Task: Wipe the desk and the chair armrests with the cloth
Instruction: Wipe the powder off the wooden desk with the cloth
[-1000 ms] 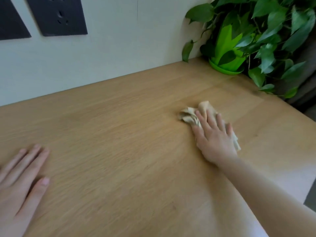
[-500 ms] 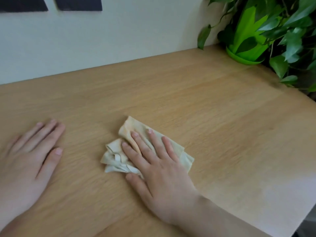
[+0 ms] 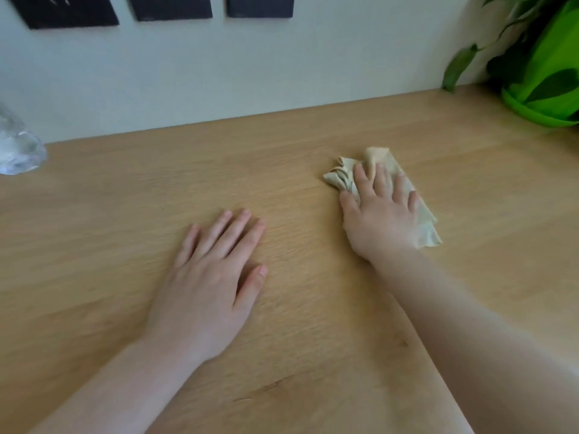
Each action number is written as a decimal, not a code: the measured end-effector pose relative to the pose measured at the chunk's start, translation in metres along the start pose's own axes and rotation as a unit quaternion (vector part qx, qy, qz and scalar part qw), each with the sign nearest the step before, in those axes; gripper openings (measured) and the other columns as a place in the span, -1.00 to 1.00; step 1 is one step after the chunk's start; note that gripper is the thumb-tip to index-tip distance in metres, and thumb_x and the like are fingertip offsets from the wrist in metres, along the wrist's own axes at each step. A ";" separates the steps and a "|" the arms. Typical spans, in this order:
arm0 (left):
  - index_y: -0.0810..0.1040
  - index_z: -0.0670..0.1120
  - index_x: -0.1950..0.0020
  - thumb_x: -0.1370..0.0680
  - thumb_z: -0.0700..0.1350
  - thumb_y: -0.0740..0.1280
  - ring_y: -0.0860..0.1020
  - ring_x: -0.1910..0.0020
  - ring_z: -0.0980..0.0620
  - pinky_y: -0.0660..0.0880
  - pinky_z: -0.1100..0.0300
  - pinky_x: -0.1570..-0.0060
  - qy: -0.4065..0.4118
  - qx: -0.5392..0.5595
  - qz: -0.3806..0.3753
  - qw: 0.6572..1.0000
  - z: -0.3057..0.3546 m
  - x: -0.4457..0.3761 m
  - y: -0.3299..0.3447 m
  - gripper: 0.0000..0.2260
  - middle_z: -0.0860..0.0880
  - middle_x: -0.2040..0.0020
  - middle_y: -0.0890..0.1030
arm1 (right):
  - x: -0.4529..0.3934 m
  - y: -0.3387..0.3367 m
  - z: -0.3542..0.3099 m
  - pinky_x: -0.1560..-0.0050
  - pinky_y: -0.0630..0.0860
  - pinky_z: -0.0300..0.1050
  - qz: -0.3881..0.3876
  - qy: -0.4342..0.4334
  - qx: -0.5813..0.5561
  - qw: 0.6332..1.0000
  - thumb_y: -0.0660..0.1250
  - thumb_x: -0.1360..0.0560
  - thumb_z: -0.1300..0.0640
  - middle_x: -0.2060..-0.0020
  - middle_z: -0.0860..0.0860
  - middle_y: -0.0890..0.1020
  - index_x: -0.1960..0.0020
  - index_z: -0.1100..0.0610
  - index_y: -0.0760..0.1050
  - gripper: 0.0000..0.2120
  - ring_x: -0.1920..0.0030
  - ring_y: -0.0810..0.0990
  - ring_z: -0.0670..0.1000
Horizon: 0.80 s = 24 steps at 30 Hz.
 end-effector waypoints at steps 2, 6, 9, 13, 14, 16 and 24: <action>-0.04 0.17 -0.54 -0.55 0.26 -0.23 -0.16 -0.51 0.20 -0.09 -0.02 -0.50 -0.003 -0.001 0.004 1.000 -0.001 -0.001 0.000 -0.45 0.17 -0.56 -0.04 | 0.021 0.007 -0.035 -0.48 -0.25 0.13 -0.002 -0.076 0.001 0.997 -0.16 -0.60 -0.16 -0.55 -0.04 -0.14 -0.54 -0.11 -0.16 -0.46 -0.52 -0.26 0.10; 0.08 0.11 -0.54 -0.55 0.24 -0.16 -0.06 -0.53 0.14 -0.03 -0.04 -0.50 -0.015 -0.012 0.006 1.000 -0.002 0.003 -0.001 -0.43 0.12 -0.56 0.06 | 0.115 0.013 -0.050 -0.49 -0.20 0.09 -0.019 -0.244 -0.011 0.970 -0.16 -0.58 -0.19 -0.55 -0.09 -0.08 -0.54 -0.12 -0.10 -0.45 -0.52 -0.26 0.04; 0.07 0.12 -0.54 -0.55 0.25 -0.15 -0.06 -0.53 0.13 -0.04 -0.05 -0.49 -0.018 -0.014 0.001 1.000 -0.003 0.004 -0.003 -0.44 0.13 -0.56 0.06 | 0.161 0.010 -0.009 -0.45 -0.07 0.07 -0.041 -0.279 0.004 0.959 -0.05 -0.58 -0.17 -0.54 -0.12 0.03 -0.54 -0.12 0.02 -0.46 -0.54 -0.10 0.04; 0.07 0.15 -0.53 -0.54 0.28 -0.15 -0.07 -0.53 0.14 -0.05 -0.04 -0.49 -0.024 -0.002 -0.004 1.000 -0.004 0.003 -0.004 -0.43 0.15 -0.55 0.05 | 0.147 -0.003 0.044 -0.48 -0.12 -0.01 -0.050 -0.208 0.017 0.977 -0.17 -0.56 -0.24 -0.52 -0.23 -0.10 -0.51 -0.25 -0.11 -0.47 -0.52 -0.21 -0.09; 0.06 0.15 -0.53 -0.54 0.28 -0.17 -0.08 -0.52 0.14 -0.06 -0.04 -0.50 -0.026 -0.002 -0.005 1.000 -0.003 0.004 -0.005 -0.43 0.15 -0.56 0.04 | 0.134 -0.007 0.054 -0.49 -0.17 -0.03 -0.040 -0.179 0.016 0.983 -0.22 -0.55 -0.25 -0.52 -0.25 -0.15 -0.50 -0.27 -0.17 -0.48 -0.51 -0.27 -0.12; 0.04 0.16 -0.53 -0.55 0.28 -0.18 -0.09 -0.52 0.14 -0.09 -0.03 -0.50 -0.031 0.002 -0.005 1.000 -0.002 0.003 -0.006 -0.43 0.15 -0.56 0.03 | 0.099 -0.015 0.073 -0.49 -0.22 -0.04 -0.013 -0.111 0.004 0.994 -0.26 -0.56 -0.25 -0.52 -0.23 -0.18 -0.50 -0.27 -0.20 -0.49 -0.49 -0.32 -0.12; 0.09 0.11 -0.53 -0.58 0.22 -0.08 -0.06 -0.53 0.10 -0.08 -0.04 -0.50 -0.029 -0.009 -0.005 1.000 0.000 0.000 -0.008 -0.47 0.11 -0.56 0.07 | -0.014 -0.007 0.037 -0.48 -0.21 0.16 -0.019 0.051 0.006 0.998 -0.16 -0.61 -0.13 -0.55 -0.02 -0.15 -0.54 -0.10 -0.17 -0.47 -0.52 -0.24 0.13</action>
Point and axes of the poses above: each hand's wrist, its own x-axis away from the middle knuckle, its own y-axis out of the palm, z = x × y, the point moved 7 cm from there along -x, towards the middle knuckle
